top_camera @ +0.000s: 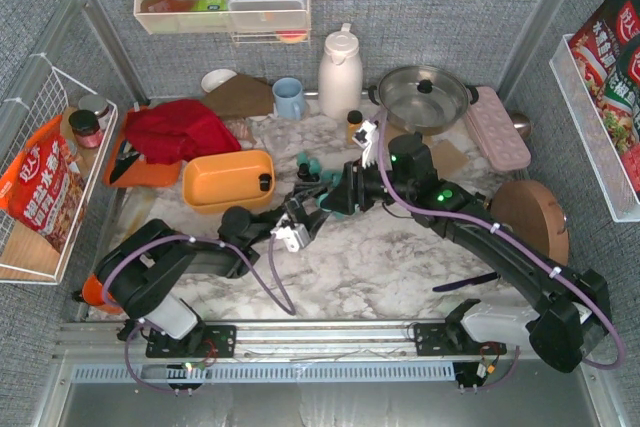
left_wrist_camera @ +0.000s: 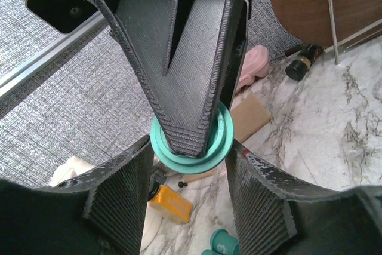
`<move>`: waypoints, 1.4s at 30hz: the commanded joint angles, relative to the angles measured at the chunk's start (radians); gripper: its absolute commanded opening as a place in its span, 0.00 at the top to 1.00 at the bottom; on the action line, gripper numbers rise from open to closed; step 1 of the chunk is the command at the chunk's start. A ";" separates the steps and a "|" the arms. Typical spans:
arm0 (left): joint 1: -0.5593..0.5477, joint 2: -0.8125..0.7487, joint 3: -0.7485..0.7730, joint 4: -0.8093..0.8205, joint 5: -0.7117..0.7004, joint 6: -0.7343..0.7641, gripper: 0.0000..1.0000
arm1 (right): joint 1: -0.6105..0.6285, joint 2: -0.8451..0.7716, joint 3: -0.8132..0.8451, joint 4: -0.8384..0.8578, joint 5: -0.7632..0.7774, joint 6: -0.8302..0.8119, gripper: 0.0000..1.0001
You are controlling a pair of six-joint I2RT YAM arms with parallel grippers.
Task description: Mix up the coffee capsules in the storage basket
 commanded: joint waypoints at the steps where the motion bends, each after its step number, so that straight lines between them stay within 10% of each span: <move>1: -0.001 -0.013 -0.009 0.052 0.031 -0.026 0.40 | -0.002 -0.002 -0.001 0.053 -0.042 0.009 0.66; 19: 0.000 -0.038 -0.016 0.055 0.066 -0.091 0.50 | -0.022 0.010 -0.050 0.112 -0.126 0.018 0.65; 30: 0.001 -0.028 -0.011 0.055 0.058 -0.092 0.56 | -0.028 -0.006 -0.048 0.054 -0.080 -0.018 0.21; 42: 0.025 -0.035 -0.053 0.047 -0.028 -0.133 0.56 | -0.039 -0.090 -0.019 -0.106 0.125 -0.133 0.05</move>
